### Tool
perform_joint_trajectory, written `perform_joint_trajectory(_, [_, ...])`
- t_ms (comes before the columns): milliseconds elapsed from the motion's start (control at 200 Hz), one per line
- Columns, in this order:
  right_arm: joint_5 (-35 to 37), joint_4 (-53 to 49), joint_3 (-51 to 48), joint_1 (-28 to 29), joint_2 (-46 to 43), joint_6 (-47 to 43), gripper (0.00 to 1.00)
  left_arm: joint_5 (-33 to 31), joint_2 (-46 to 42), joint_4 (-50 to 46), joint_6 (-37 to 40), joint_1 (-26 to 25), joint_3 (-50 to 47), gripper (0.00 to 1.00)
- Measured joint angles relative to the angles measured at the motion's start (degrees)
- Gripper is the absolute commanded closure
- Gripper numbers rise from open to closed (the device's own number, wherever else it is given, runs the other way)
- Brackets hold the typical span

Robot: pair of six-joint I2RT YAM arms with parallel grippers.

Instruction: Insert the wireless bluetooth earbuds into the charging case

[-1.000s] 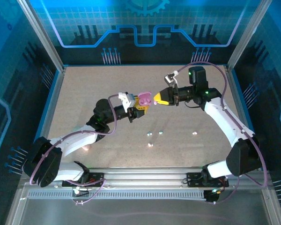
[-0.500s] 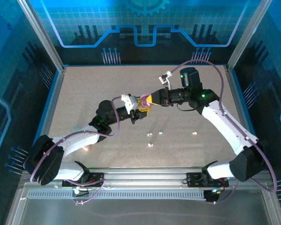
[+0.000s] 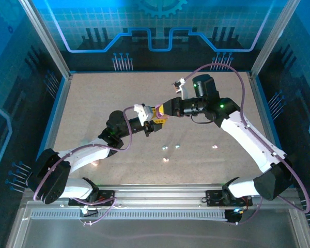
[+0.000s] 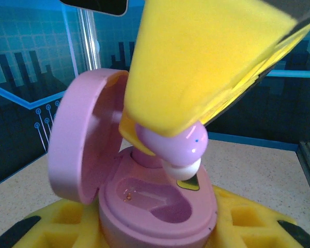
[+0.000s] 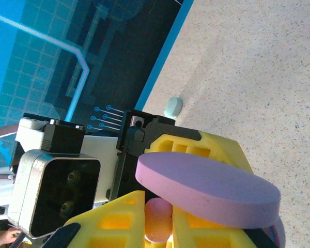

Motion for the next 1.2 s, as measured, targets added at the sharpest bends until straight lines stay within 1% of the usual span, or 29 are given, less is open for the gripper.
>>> perform_joint_trajectory(475, [4.3, -1.9, 1.2, 2.8, 1.1, -1.0, 0.82, 0.0, 0.0, -0.1, 0.0, 0.0, 0.0, 0.74])
perform_joint_trajectory(800, [6.7, -2.6, 1.9, 3.6, 1.3, -2.0, 0.81, -0.8, 0.1, -0.1, 0.0, 0.0, 0.0, 0.74])
perform_joint_trajectory(996, [6.8, -3.0, 2.6, 3.7, 2.0, -2.0, 0.81, -1.3, 0.1, -0.1, 0.0, 0.0, 0.0, 0.74])
perform_joint_trajectory(1201, [9.0, -3.2, 2.8, 4.5, 2.2, -2.1, 0.80, -1.7, 0.1, -0.1, -0.2, 0.0, -0.2, 0.74])
